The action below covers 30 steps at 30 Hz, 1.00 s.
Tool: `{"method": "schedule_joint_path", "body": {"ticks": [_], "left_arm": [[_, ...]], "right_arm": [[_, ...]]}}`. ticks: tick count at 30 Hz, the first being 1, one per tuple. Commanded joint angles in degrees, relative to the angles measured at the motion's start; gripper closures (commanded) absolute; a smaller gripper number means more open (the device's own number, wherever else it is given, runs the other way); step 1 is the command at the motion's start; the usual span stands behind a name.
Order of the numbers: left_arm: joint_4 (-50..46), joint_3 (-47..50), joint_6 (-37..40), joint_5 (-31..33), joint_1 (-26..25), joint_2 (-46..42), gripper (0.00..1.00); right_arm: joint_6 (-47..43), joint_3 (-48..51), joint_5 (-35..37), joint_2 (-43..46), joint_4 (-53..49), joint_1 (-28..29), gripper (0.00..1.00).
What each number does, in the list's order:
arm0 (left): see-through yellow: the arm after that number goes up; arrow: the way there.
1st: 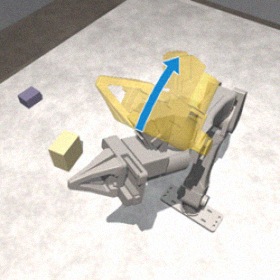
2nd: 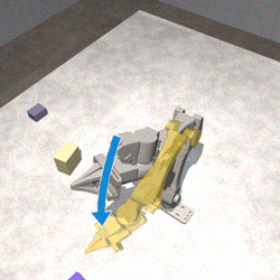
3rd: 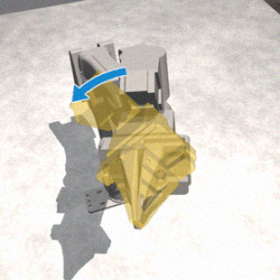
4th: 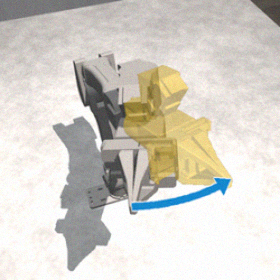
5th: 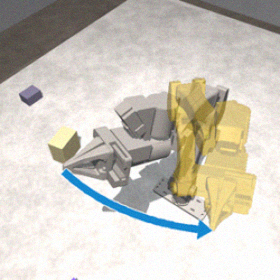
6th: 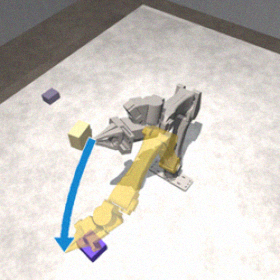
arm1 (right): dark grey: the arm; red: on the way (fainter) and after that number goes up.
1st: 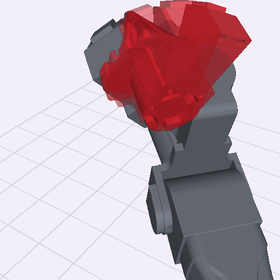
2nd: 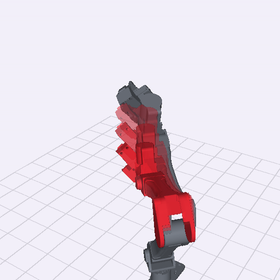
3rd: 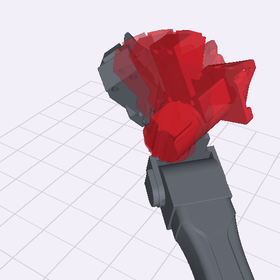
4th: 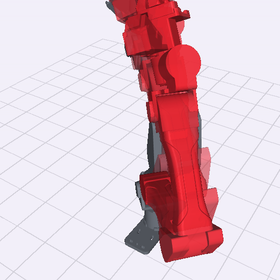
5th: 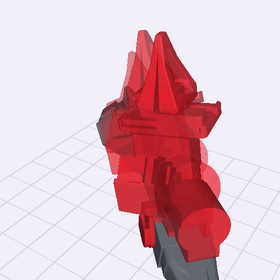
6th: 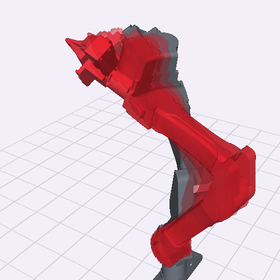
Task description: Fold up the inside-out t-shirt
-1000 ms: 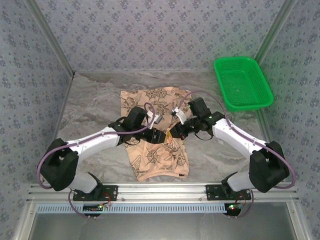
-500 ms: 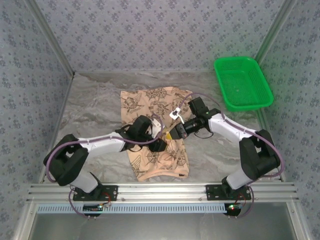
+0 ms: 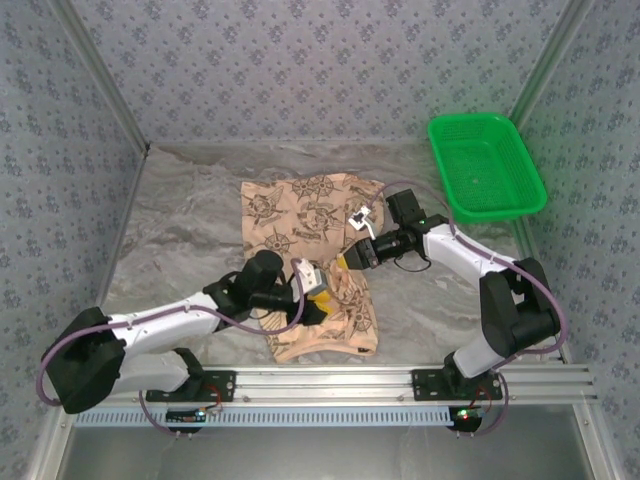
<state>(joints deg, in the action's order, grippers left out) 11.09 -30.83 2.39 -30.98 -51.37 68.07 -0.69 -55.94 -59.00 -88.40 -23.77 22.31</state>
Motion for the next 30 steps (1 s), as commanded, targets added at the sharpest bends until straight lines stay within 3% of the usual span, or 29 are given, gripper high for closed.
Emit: {"method": "schedule_joint_path", "body": {"ticks": [1,2,7,9,12,14,19,22,24,27,29,30], "left_arm": [[-2.18,-3.1,-0.1,5.93,1.37,1.26,0.61],[-2.95,-4.15,-1.64,6.58,2.26,2.45,0.6],[-2.53,-9.82,-8.98,5.56,6.8,10.35,0.49],[-2.19,-11.94,-8.58,4.49,6.96,13.07,0.49],[-1.99,-14.83,-7.32,2.53,7.08,16.49,0.49],[-2.82,-16.71,-6.35,2.19,7.27,18.27,0.48],[-6.36,-22.08,-3.58,0.09,7.95,23.88,0.47],[-7.22,-24.7,-2.27,-2.85,8.47,27.63,0.47],[-7.3,-26.12,-2.14,-4.71,8.77,29.71,0.47],[-7.8,-27.96,-1.25,-6.93,9.14,32.29,0.48],[-8.36,-29.03,-0.58,-8.6,9.36,33.5,0.57],[-8.52,-29.48,-0.16,-10.53,9.66,33.9,0.73]], "right_arm": [[-1.51,0.7,6.02,1.67,-2.27,0.21,0.7],[-1.5,0.92,9.92,2.29,-2.74,0.22,0.7],[6.1,4.56,44.07,8.18,-0.89,1.71,0.62],[10.09,5.04,53.14,10.33,-1.97,1.95,0.6],[11.41,7.05,60.58,15.82,-2.87,3.95,0.59],[11.76,8.8,61.83,20.28,-3.93,5.11,0.58],[5.92,13.17,47.96,29.45,-4.0,10.94,0.61],[-0.32,14.86,45.04,28.58,-0.92,18.07,0.6],[-4.06,14.75,47.25,26.26,0.66,21.81,0.59],[-8.69,14.92,48.11,23.05,2.53,23.31,0.59],[-12.76,16.16,46.97,22.23,4.51,23.15,0.59],[-16.66,16.84,45.69,22.18,5.25,23.27,0.58]]}}
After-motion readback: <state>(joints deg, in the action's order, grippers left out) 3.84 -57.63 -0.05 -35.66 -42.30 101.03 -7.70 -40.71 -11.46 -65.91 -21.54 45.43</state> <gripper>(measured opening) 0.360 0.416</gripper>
